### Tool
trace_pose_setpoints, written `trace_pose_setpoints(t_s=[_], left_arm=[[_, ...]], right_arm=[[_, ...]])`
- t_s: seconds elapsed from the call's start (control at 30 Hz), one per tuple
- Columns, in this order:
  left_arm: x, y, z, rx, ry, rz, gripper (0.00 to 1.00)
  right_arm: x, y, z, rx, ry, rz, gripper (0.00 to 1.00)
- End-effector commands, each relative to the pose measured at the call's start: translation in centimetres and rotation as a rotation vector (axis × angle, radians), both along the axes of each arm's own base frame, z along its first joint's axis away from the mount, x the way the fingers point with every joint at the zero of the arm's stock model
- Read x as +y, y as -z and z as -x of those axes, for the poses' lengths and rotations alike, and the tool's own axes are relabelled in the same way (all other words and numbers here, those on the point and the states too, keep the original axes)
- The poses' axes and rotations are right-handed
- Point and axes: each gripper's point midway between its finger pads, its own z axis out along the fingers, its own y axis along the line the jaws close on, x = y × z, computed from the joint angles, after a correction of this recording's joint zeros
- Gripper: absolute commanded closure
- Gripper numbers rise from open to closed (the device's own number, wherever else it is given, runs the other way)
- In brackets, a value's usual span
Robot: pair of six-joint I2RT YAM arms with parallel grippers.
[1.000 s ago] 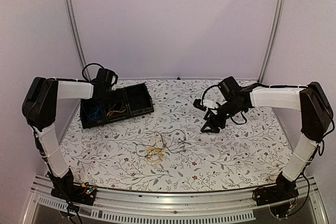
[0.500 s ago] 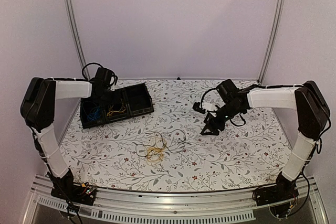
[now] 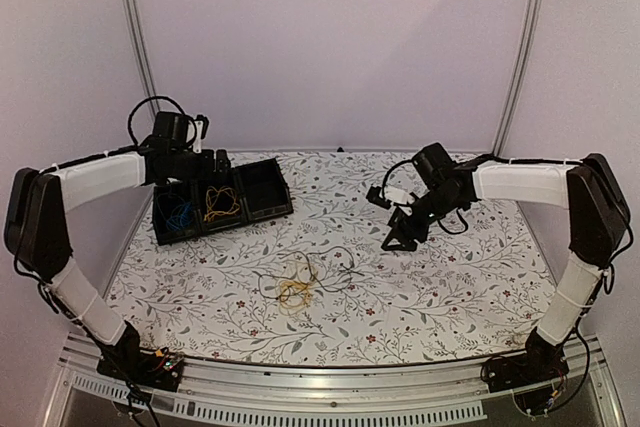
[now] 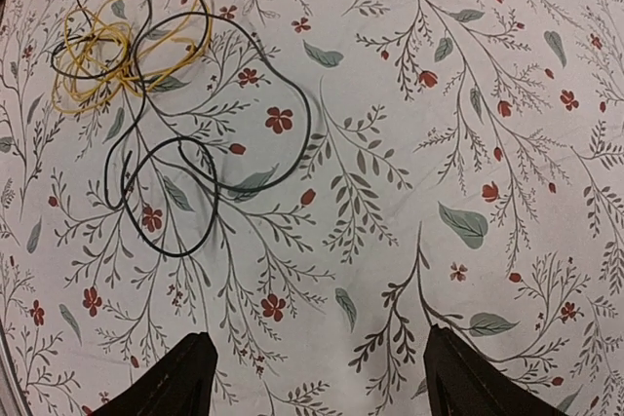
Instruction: Untangle the cables
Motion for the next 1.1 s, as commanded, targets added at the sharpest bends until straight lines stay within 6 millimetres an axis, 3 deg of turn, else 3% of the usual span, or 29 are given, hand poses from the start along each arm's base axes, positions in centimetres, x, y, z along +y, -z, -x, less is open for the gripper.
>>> trace_pose_setpoints(t_s=[0.0, 0.07, 0.1, 0.13, 0.17, 0.23, 0.3, 0.37, 0.4, 0.47, 0.53, 0.63, 0.7, 0.83, 0.93, 1.07], left_arm=[[0.5, -6.6, 0.5, -0.2, 0.031, -0.019, 0.0], [0.8, -8.6, 1.1, -0.264, 0.038, -0.032, 0.0], [0.3, -9.8, 1.6, -0.309, 0.075, -0.023, 0.0], [0.1, -11.0, 2.1, -0.361, 0.09, -0.01, 0.0], [-0.1, -12.2, 2.6, -0.417, 0.105, 0.016, 0.0], [-0.5, -14.6, 4.3, -0.524, 0.145, 0.055, 0.0], [-0.8, -16.0, 5.3, -0.584, 0.164, 0.087, 0.0], [-0.1, -17.1, 5.8, -0.633, 0.123, 0.103, 0.0], [0.7, -17.2, 5.8, -0.647, 0.078, 0.107, 0.0], [4.3, -16.2, 5.1, -0.615, -0.136, 0.115, 0.0], [6.7, -14.5, 4.1, -0.563, -0.286, 0.18, 0.0], [5.4, -13.4, 2.6, -0.501, -0.152, 0.309, 0.0], [4.9, -13.3, 3.0, -0.516, -0.057, 0.476, 0.01], [3.6, -13.5, 5.1, -0.577, 0.15, 0.629, 0.26], [2.6, -12.9, 3.9, -0.485, 0.184, 0.611, 0.3], [2.1, -12.4, 3.9, -0.469, 0.194, 0.646, 0.34]], right_arm=[[1.2, -10.2, -1.8, -0.201, -0.001, -0.122, 0.22], [1.3, -15.0, -2.5, -0.325, 0.018, -0.185, 0.18], [1.1, -17.1, -2.9, -0.388, 0.045, -0.216, 0.06], [1.1, -18.9, -3.8, -0.439, 0.091, -0.265, 0.02], [1.1, -20.2, -3.8, -0.45, 0.118, -0.314, 0.01], [2.5, -20.4, -1.5, -0.338, 0.035, -0.397, 0.01], [4.6, -19.5, -0.2, -0.257, -0.092, -0.402, 0.02], [6.6, -17.9, 0.3, -0.189, -0.152, -0.357, 0.17], [7.8, -15.9, 0.2, -0.161, -0.176, -0.307, 0.24], [9.7, -13.6, -0.1, -0.182, -0.212, -0.212, 0.38], [11.4, -11.2, 0.0, -0.165, -0.248, -0.152, 0.44], [13.4, -7.3, 0.6, -0.133, -0.296, -0.09, 0.47], [14.4, -5.2, 0.6, -0.129, -0.31, -0.058, 0.47], [15.9, -0.7, -0.2, -0.109, -0.318, 0.003, 0.43], [16.6, 1.2, -0.6, -0.094, -0.322, 0.012, 0.43], [17.7, 2.8, -0.2, -0.057, -0.339, -0.009, 0.42]])
